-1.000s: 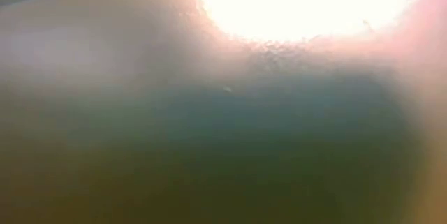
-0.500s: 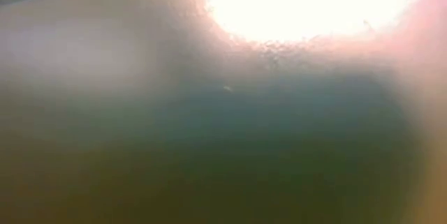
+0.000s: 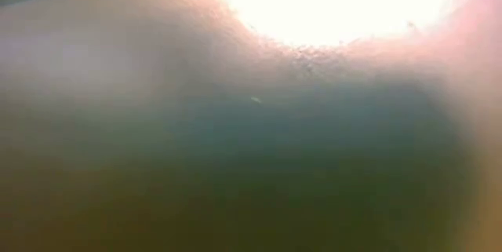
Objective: Roll microfiber towels into tight, uniform cylinder then place into a basket
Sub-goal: Roll the yellow towel, then put the rolled yellow towel into the yellow bin
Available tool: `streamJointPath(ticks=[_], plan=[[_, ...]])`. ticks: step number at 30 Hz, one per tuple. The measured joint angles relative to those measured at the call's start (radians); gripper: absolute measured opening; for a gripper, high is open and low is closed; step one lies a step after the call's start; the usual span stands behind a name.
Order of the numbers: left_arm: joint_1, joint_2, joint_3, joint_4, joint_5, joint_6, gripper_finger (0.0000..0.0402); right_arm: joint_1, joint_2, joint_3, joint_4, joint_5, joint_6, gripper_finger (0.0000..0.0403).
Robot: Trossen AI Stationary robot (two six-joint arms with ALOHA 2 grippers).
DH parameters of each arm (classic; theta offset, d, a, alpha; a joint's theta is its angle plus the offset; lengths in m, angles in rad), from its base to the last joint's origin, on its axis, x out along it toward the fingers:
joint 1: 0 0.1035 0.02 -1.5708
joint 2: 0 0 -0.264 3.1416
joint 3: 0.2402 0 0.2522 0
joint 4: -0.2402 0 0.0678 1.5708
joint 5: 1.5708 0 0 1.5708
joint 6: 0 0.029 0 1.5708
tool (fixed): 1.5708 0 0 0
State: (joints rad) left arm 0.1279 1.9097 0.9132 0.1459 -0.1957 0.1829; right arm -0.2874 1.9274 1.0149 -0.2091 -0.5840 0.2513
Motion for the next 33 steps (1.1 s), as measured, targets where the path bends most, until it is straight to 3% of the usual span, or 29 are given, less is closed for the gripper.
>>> streamJointPath(ticks=[6, 13, 18, 21, 24, 33], plan=[[0.024, 0.042, 0.004, 0.013, 0.084, -0.111, 0.0184, 0.0, -0.003, 0.0, 0.006, 0.003, -0.082, 0.0036], [0.028, 0.057, 0.006, 0.02, 0.078, -0.171, 0.0123, -0.012, -0.114, -0.002, -0.104, 0.046, -0.155, 0.0114], [0.028, 0.058, 0.005, 0.021, 0.064, -0.184, 0.008, 0.017, -0.253, -0.001, -0.24, 0.223, -0.217, 0.0133], [0.017, 0.055, 0.003, 0.033, 0.062, -0.198, 0.0055, 0.074, -0.328, -0.001, -0.279, 0.36, -0.234, 0.0132], [-0.001, 0.036, 0.0, 0.046, 0.056, -0.198, 0.0035, 0.151, -0.382, -0.001, -0.295, 0.431, -0.212, 0.0128], [-0.123, -0.116, 0.012, 0.023, 0.068, -0.231, 0.0025, 0.394, -0.49, 0.0, -0.381, 0.63, -0.026, 0.0118]])
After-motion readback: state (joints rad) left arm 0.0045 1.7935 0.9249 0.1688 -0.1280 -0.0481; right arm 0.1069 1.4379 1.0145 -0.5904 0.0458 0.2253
